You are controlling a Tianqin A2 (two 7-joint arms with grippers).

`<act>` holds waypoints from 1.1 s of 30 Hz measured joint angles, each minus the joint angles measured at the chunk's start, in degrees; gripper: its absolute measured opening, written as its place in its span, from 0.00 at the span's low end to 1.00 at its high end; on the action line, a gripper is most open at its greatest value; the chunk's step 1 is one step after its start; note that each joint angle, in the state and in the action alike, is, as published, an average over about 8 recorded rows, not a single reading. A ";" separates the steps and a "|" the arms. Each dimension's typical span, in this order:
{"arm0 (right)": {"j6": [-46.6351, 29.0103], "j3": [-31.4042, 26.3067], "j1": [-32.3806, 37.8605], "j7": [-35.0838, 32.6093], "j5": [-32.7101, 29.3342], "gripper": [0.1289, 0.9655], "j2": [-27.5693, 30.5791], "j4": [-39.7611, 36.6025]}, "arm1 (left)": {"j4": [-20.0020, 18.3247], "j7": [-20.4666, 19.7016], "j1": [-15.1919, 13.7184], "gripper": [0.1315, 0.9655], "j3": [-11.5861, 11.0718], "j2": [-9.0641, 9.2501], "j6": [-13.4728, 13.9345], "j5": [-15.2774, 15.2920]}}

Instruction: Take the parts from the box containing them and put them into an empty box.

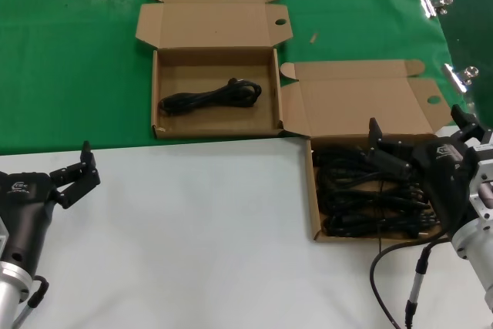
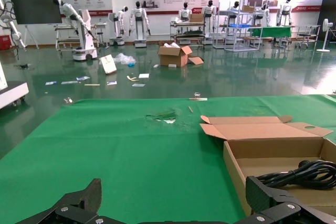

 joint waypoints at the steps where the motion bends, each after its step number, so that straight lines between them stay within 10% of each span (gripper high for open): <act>1: 0.00 0.00 0.00 0.00 0.00 1.00 0.00 0.00 | 0.00 0.00 0.00 1.00 0.00 0.00 0.00 0.00; 33: 0.00 0.00 0.00 0.00 0.00 1.00 0.00 0.00 | 0.00 0.00 0.00 1.00 0.00 0.00 0.00 0.00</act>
